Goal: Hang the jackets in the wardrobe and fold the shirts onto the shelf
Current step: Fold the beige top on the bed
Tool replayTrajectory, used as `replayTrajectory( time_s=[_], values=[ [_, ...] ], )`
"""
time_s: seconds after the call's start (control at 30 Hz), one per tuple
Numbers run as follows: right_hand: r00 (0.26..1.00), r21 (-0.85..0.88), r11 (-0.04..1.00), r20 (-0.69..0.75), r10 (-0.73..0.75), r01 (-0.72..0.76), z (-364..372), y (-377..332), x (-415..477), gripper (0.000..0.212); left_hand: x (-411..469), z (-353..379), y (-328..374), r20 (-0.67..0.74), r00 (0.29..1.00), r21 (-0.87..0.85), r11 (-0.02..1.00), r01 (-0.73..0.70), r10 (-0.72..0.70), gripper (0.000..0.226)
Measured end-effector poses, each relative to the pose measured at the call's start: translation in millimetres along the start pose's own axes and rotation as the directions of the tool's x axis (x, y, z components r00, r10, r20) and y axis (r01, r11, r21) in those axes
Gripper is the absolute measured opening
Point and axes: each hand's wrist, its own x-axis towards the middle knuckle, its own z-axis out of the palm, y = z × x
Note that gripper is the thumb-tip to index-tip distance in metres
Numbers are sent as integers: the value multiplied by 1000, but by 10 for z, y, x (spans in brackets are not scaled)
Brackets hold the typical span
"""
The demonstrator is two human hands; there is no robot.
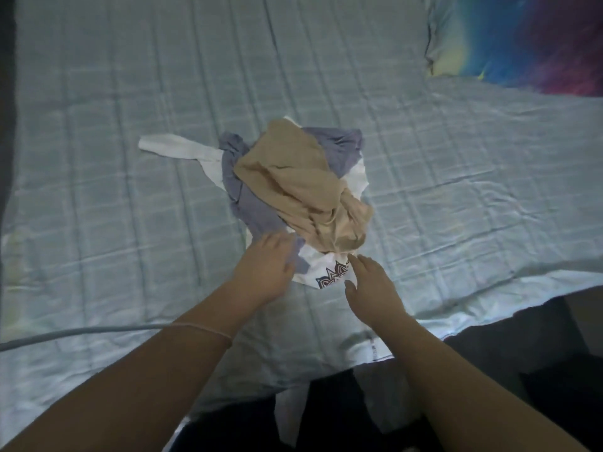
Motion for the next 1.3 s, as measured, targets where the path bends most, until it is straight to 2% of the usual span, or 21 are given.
replayTrajectory(
  time_s=[0.1, 0.23, 0.4, 0.47, 0.53, 0.6, 0.7, 0.8, 0.83, 0.9, 0.97, 1.0, 1.07, 1.1, 1.13, 1.2, 1.3],
  values=[
    [999, 49, 998, 30, -44, 43, 127, 357, 493, 56, 369, 441, 104, 43, 999, -43, 999, 22, -20, 60],
    [986, 71, 988, 92, -140, 133, 301, 714, 1108, 50, 797, 911, 245, 76, 990, -149, 980, 129, -119, 56],
    [959, -126, 959, 157, -235, 255, 501, 1044, 1567, 38, 1094, 1285, 510, 66, 966, -300, 918, 259, -251, 56],
    [948, -191, 938, 193, -253, 289, 520, 1165, 1671, 32, 1182, 1397, 631, 129, 940, -295, 893, 341, -316, 58],
    [928, -172, 928, 240, -287, 331, 490, 1268, 1755, 36, 1260, 1483, 721, 185, 906, -280, 863, 421, -382, 58],
    [903, -126, 913, 250, -348, 387, 417, 1355, 1799, 38, 1306, 1523, 796, 195, 870, -288, 822, 492, -452, 51],
    [861, -75, 873, 225, -456, 481, 211, 1437, 1707, 40, 1273, 1526, 895, 121, 837, -293, 787, 544, -534, 27],
    [840, -112, 839, 190, -508, 533, 15, 1535, 1495, 40, 1131, 1488, 968, 58, 841, -245, 809, 534, -538, 5],
    [845, -118, 842, 187, -501, 526, -31, 1565, 1437, 36, 1070, 1477, 986, 62, 849, -255, 814, 522, -525, 5],
    [853, -81, 857, 184, -489, 509, -97, 1580, 1319, 30, 951, 1471, 1013, 82, 857, -367, 784, 501, -510, 5],
    [839, 0, 850, 167, -519, 526, -151, 1543, 1149, 22, 865, 1406, 1108, 135, 840, -538, 672, 508, -526, 8],
    [829, 45, 842, 154, -537, 537, -179, 1512, 1039, 19, 842, 1349, 1166, 198, 811, -646, 550, 530, -550, 14],
    [807, 93, 819, 142, -574, 566, -222, 1424, 780, 23, 814, 1203, 1289, 375, 744, -830, 158, 536, -553, 33],
    [794, 86, 804, 128, -594, 588, -235, 1370, 639, 22, 788, 1138, 1322, 427, 726, -856, 16, 516, -540, 44],
    [780, 67, 788, 110, -616, 612, -246, 1313, 501, 18, 756, 1073, 1341, 447, 718, -860, -36, 509, -534, 52],
    [751, 38, 757, 104, -652, 652, -260, 1195, 249, 13, 642, 939, 1363, 468, 682, -840, -43, 540, -562, 59],
    [709, 34, 722, 162, -687, 691, -276, 1000, -6, 19, 408, 834, 1311, 441, 652, -813, 33, 581, -617, 32]
  ],
)
